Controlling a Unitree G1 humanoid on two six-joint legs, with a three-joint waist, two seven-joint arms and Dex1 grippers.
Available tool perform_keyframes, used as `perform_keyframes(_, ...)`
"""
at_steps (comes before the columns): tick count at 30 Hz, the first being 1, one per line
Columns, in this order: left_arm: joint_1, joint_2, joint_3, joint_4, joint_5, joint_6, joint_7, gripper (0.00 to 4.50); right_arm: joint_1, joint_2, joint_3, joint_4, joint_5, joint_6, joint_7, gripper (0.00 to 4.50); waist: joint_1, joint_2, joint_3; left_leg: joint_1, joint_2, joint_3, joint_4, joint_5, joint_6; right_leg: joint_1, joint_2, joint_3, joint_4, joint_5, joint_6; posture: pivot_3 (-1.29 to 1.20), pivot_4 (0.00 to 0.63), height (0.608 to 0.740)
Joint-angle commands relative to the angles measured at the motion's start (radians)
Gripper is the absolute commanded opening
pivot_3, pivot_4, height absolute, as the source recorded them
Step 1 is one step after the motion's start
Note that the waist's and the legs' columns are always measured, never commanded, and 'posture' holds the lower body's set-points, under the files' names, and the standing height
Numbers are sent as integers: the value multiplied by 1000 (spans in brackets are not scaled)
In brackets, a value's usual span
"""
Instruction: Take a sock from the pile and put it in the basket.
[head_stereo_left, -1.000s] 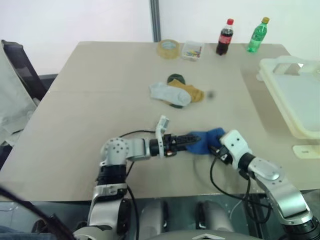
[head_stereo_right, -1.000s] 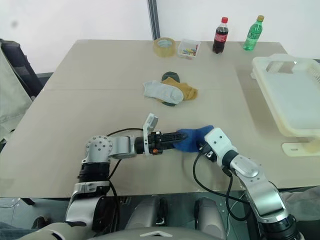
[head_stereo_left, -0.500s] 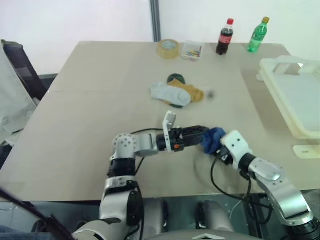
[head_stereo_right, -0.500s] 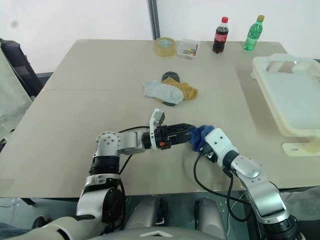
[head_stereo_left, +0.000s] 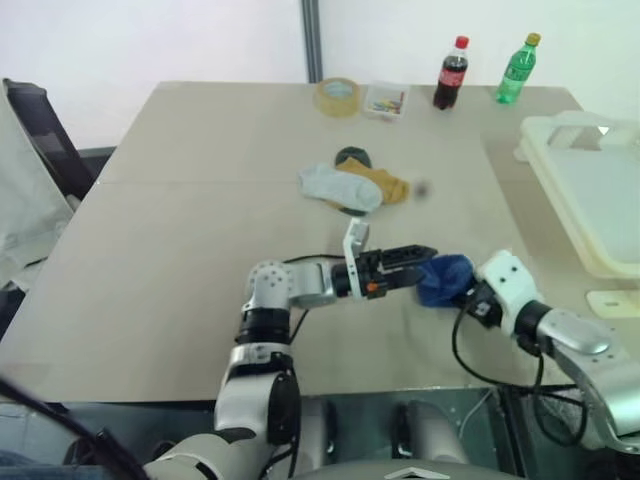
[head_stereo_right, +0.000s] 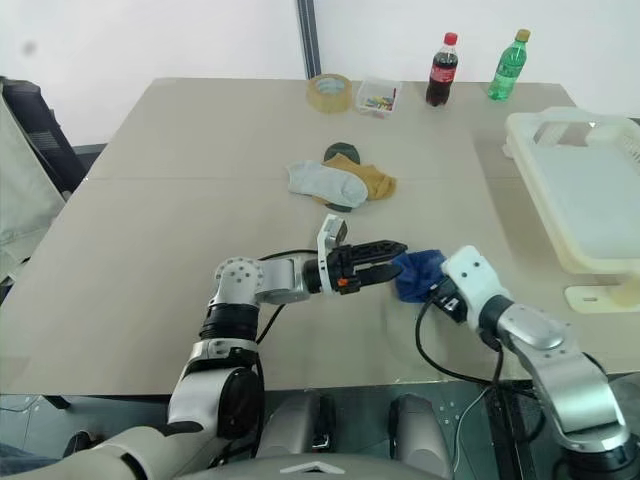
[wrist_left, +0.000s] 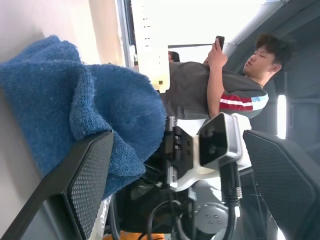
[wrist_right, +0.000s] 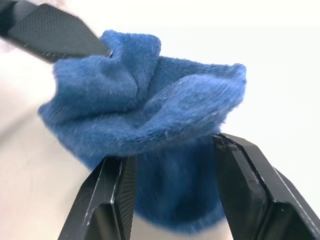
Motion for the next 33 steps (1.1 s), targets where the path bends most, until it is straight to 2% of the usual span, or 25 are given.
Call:
perform_keyframes(1,-28,-14,-13,23,10,-25,-39,4432,30,-49,-91,-74,64,49,50,2408,0,0,0,0,0,0,0,0,0,0,0,0,0,0,0,0,150,735)
perform_keyframes(6,-58,-26,-20,71,40,-56,-71,4432,20,-47,-193,-103,164,82,71,2408,0,-1,0,0,0,0,0,-1,1,0,0,0,0,-2,-3,0,150,735)
perform_keyframes(16,-105,-53,-47,143,100,-117,-131,4432,-107,-20,-15,-78,22,-48,-72,2408,0,-1,0,-1,0,0,0,-1,1,0,0,0,0,-2,-3,0,150,735)
perform_keyframes(19,-105,-54,-48,145,107,-118,-141,4500,-119,-42,11,-70,-8,-72,-69,3100,0,-1,1,-1,0,0,0,-1,1,0,0,0,-1,0,1,0,150,735)
perform_keyframes(22,-104,-56,-48,145,115,-120,-148,4500,-112,-56,32,-73,-16,-72,-58,4354,0,-1,1,-1,0,0,0,-1,1,0,0,0,-1,0,1,0,150,735)
perform_keyframes(23,-104,-57,-49,145,117,-122,-149,4500,-99,-73,50,-68,-32,-83,-51,4471,0,-1,1,-1,0,0,0,-1,1,0,0,0,-1,0,1,0,150,735)
perform_keyframes(28,-105,-61,-45,145,124,-127,-152,4500,-67,-107,83,-27,-90,-102,-58,4471,-1,-1,1,-1,0,0,0,-1,1,0,0,0,-1,0,1,0,150,735)
perform_keyframes(32,-94,-57,-53,127,128,-120,-162,4500,-85,-50,40,0,-70,-5,-98,4471,-1,-1,1,-1,0,0,0,-1,1,0,0,0,-1,0,1,0,150,735)
perform_keyframes(33,-93,-56,-54,125,129,-121,-166,4500,-101,-3,2,4,-36,47,-114,4471,-1,-1,1,-1,0,0,0,0,1,0,0,0,-1,0,1,0,150,735)
